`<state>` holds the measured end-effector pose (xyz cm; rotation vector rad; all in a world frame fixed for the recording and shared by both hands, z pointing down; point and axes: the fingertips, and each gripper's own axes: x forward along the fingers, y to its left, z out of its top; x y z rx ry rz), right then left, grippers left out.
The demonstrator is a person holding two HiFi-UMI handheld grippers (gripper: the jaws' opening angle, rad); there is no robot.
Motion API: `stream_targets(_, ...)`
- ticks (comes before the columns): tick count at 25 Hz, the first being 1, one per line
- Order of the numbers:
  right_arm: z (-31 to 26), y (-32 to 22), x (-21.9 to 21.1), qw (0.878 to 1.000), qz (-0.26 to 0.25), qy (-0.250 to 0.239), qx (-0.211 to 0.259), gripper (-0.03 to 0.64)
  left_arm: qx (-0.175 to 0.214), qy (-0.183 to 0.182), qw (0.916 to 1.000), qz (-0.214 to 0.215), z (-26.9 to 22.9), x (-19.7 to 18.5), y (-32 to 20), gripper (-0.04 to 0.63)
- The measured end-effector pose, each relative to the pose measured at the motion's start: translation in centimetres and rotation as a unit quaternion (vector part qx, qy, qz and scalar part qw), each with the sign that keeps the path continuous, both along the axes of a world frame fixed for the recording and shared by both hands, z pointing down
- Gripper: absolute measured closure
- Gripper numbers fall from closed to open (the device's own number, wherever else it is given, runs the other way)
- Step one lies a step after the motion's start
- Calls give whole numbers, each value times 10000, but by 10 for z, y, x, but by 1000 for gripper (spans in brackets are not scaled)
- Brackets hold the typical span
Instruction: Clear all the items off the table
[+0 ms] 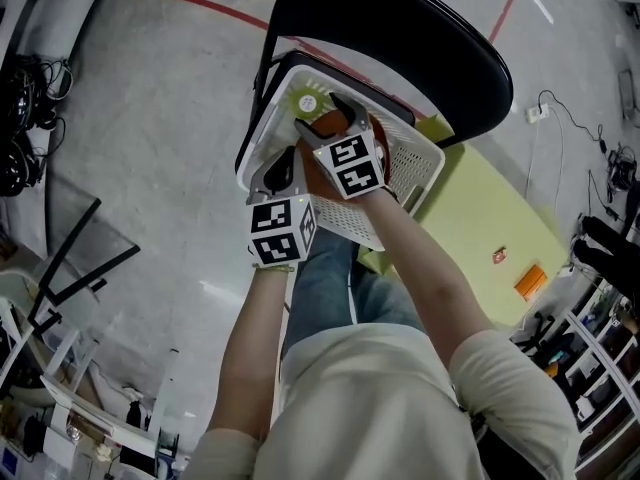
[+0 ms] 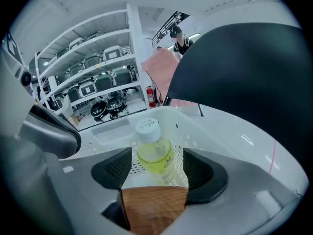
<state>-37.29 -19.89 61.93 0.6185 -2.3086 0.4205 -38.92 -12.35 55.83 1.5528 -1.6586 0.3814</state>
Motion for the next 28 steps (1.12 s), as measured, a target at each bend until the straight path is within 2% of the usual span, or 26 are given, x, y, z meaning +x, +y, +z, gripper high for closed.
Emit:
stream_targets(17,-48,27,37,9996,257,-63,115,293,30,-87,9999,94,-25,12,19,586)
stream_targets(22,-65,36,51,9994,299,-60,157,331,66,-102,9998,166,-35,20,24,586)
stream_targets(28,-85,47,64,9991,376,-80,202,417,74,-117,9993,346,-44,28,28,586)
